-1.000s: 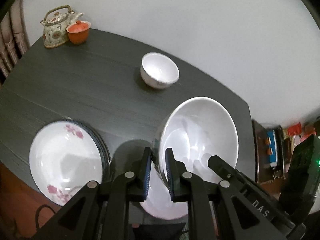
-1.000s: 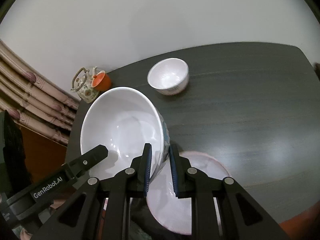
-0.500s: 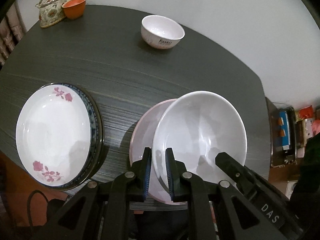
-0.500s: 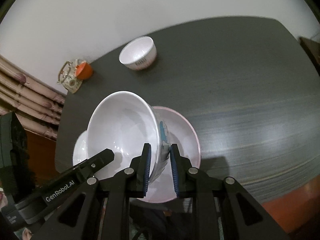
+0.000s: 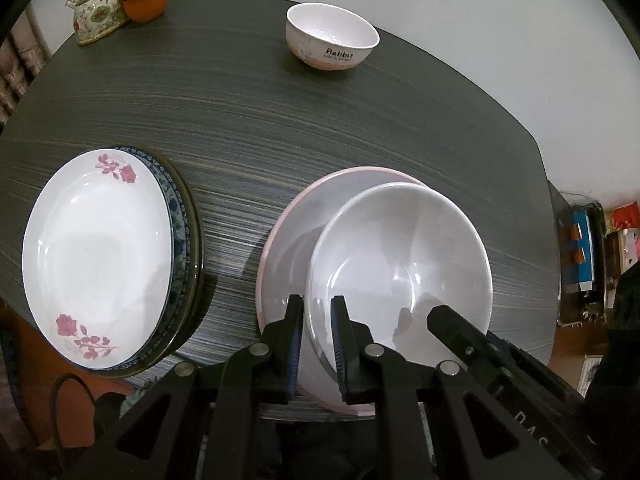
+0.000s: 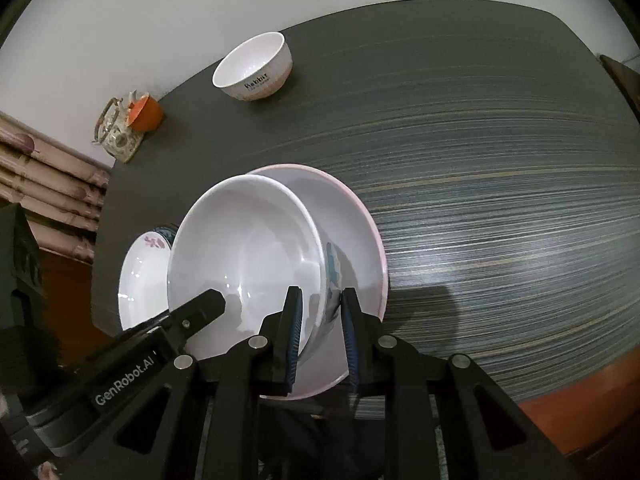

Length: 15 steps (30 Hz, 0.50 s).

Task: Organize plates and bowls
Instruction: 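Lift the white bowl with the right gripper and carry it over the pink bowl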

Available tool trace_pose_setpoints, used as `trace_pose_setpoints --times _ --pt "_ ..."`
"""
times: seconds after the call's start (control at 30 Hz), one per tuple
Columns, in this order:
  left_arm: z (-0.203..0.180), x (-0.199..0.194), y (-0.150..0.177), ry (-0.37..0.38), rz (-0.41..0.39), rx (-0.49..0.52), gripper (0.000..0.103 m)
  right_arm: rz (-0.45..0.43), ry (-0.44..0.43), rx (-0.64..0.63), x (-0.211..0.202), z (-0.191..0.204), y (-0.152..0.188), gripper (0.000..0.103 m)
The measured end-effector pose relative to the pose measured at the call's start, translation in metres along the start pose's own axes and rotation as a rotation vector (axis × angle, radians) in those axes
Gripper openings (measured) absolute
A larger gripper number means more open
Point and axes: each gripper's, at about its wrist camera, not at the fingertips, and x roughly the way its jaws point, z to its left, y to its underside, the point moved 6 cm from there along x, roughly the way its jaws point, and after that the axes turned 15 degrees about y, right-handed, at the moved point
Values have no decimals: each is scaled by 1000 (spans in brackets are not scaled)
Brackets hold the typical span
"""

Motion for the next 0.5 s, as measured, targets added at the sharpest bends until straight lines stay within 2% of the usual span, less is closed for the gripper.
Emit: trace_pose_setpoints --times 0.5 --pt "-1 4 -1 -22 18 -4 14 11 17 0 10 7 -5 21"
